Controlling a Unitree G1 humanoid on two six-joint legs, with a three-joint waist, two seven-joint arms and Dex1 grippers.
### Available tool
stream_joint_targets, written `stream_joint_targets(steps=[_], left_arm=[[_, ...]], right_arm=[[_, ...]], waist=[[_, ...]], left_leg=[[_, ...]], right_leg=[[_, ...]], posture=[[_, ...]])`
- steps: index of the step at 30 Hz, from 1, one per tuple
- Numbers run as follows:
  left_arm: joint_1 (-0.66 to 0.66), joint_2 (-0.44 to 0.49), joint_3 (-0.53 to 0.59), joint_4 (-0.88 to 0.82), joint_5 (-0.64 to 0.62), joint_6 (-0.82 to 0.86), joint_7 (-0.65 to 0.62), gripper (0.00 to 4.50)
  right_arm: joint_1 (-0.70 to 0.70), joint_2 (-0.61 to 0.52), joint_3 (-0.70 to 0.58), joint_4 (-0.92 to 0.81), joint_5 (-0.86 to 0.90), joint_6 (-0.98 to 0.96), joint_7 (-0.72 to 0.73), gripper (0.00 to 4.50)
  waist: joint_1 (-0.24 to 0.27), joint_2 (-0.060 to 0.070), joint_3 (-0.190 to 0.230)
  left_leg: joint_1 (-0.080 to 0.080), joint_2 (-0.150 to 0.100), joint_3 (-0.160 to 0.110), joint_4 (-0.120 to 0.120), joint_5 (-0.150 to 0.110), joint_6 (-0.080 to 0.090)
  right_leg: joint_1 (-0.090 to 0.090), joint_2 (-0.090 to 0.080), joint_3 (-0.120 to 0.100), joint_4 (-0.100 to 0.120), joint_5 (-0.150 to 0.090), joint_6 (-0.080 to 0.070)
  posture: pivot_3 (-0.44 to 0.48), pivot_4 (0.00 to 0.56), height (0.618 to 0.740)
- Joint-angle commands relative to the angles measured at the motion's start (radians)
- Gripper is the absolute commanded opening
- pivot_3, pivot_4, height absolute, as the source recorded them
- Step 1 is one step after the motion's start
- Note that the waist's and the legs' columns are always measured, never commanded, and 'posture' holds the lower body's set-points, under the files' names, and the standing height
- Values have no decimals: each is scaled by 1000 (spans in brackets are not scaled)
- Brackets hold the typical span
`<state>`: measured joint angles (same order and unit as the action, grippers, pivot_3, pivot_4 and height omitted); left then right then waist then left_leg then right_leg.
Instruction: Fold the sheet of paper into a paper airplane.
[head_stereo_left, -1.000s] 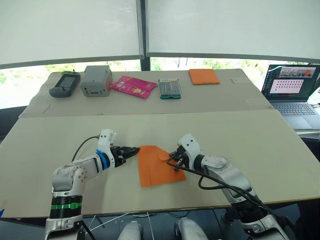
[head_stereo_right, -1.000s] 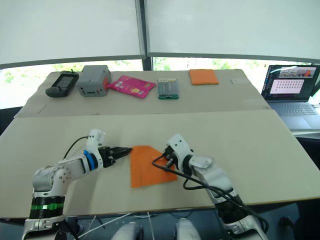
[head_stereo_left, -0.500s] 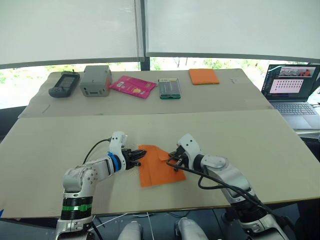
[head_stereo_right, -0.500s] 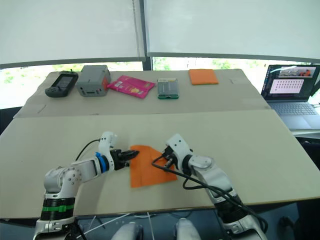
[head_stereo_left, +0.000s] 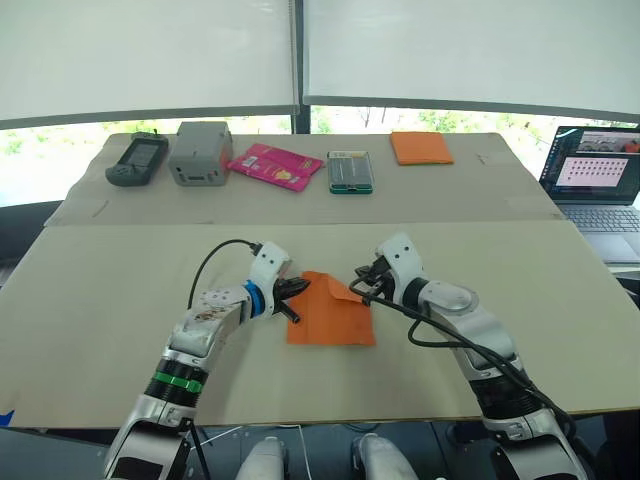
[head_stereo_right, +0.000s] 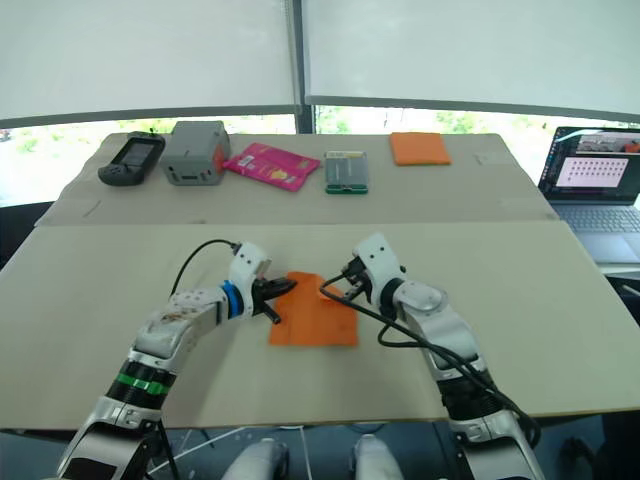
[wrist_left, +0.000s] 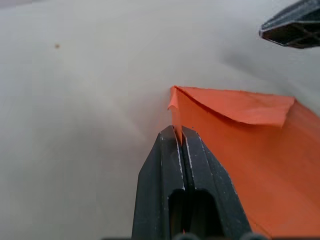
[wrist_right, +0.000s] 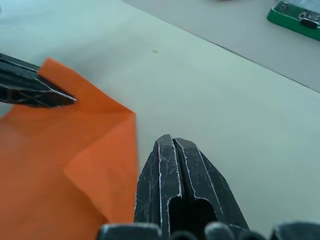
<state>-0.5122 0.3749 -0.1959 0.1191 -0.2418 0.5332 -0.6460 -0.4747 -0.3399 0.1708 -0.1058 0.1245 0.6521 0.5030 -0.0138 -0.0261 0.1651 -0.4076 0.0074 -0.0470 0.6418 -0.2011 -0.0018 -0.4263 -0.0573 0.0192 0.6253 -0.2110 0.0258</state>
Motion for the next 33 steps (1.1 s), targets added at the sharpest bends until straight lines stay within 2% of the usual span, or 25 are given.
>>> stream_joint_targets(steps=[1,11,14,17,21,27,33], left_arm=[[-20,0,-38,-8,48,-76,-33,8],[32,-26,-103,-55,145,-101,-18,8],[55,-4,-138,-70,203,-142,-14,8],[81,14,-177,-76,254,-184,-22,8],[80,9,-190,-69,283,-162,-20,8],[57,10,-223,-43,348,-170,-22,8],[60,-2,-218,-48,360,-158,-16,8]], right_arm=[[4,10,-11,-50,28,-8,17,0],[102,34,16,-32,19,25,-1,0],[105,41,13,-33,21,21,-3,0],[90,57,-9,-32,35,-5,-6,0],[56,81,-54,-37,74,-21,6,0],[-13,67,-9,26,71,-24,77,0],[-37,48,20,94,37,-49,99,0]], waist=[[1,0,0],[-2,0,0],[-1,0,0],[-1,0,0],[-1,0,0],[3,0,0],[4,0,0]], left_leg=[[0,-1,0,0,0,0],[1,-2,-1,0,0,0],[3,-2,-1,0,0,0],[3,-1,-1,0,0,0],[3,-1,-1,1,0,0],[4,-1,-1,1,0,0],[5,-2,-1,1,0,0]], right_leg=[[0,-1,0,0,0,0],[1,-2,0,1,-2,4],[1,-2,0,2,-2,4],[2,-1,0,3,-2,4],[2,-1,0,3,-2,4],[4,-1,-1,3,-2,4],[5,-1,-1,3,-2,4]], posture=[[0,150,740],[0,150,740],[0,150,740],[0,150,740],[0,150,740],[0,150,740],[0,150,740]])
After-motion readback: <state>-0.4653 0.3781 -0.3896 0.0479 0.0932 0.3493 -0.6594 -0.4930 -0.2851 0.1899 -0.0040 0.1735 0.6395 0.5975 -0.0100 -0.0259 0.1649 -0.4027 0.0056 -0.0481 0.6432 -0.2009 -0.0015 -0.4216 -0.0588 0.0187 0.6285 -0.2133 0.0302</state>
